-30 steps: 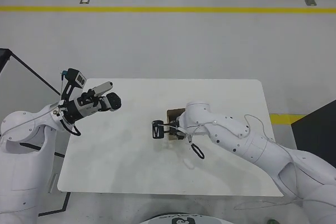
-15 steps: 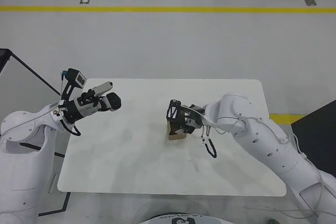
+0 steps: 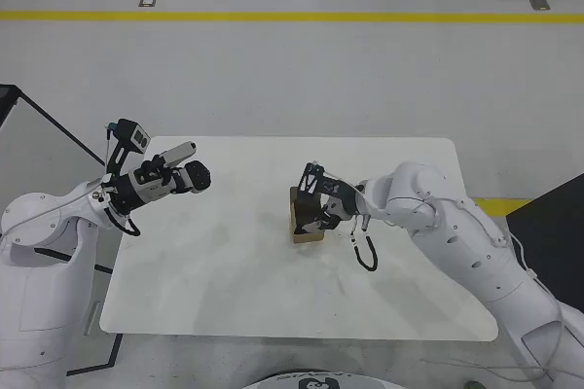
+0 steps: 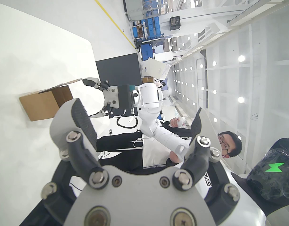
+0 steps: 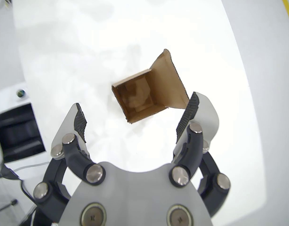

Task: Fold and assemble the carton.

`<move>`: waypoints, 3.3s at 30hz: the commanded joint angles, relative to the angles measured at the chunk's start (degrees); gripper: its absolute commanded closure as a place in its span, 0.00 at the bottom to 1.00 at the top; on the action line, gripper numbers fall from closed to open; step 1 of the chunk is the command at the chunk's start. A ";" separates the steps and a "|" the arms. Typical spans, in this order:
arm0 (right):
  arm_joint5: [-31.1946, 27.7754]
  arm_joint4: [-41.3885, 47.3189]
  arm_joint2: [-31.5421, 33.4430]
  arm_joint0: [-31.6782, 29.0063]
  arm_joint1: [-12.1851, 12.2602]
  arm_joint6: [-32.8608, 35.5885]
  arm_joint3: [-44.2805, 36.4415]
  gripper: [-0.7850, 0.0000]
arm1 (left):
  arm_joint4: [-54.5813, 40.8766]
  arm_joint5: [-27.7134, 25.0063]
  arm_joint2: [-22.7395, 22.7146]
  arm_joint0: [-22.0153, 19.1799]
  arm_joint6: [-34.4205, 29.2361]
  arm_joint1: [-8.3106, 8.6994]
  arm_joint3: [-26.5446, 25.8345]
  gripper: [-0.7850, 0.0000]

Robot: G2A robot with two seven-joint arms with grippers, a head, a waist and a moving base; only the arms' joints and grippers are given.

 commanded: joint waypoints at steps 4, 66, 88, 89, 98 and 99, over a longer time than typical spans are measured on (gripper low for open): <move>0.34 18.52 5.62 -2.54 1.12 2.33 4.21 0.00 | 0.00 0.00 0.00 0.00 0.00 0.00 0.00 0.00; 9.64 43.14 8.77 -9.38 1.36 0.16 22.11 1.00 | 9.39 -2.97 26.92 -2.41 10.52 -2.49 11.23 1.00; 9.21 43.02 7.42 -7.70 0.77 0.34 24.96 1.00 | 11.60 -1.67 33.14 -6.05 16.02 -3.94 16.03 1.00; 9.21 43.02 7.42 -7.70 0.77 0.34 24.96 1.00 | 11.60 -1.67 33.14 -6.05 16.02 -3.94 16.03 1.00; 9.35 43.06 7.42 -7.84 0.76 0.03 24.96 1.00 | 11.81 -2.10 33.32 -5.67 16.73 -3.99 16.01 1.00; 9.75 43.38 7.36 -8.30 0.70 -0.76 24.82 1.00 | 11.73 -2.47 33.49 -5.48 16.85 -4.03 16.31 1.00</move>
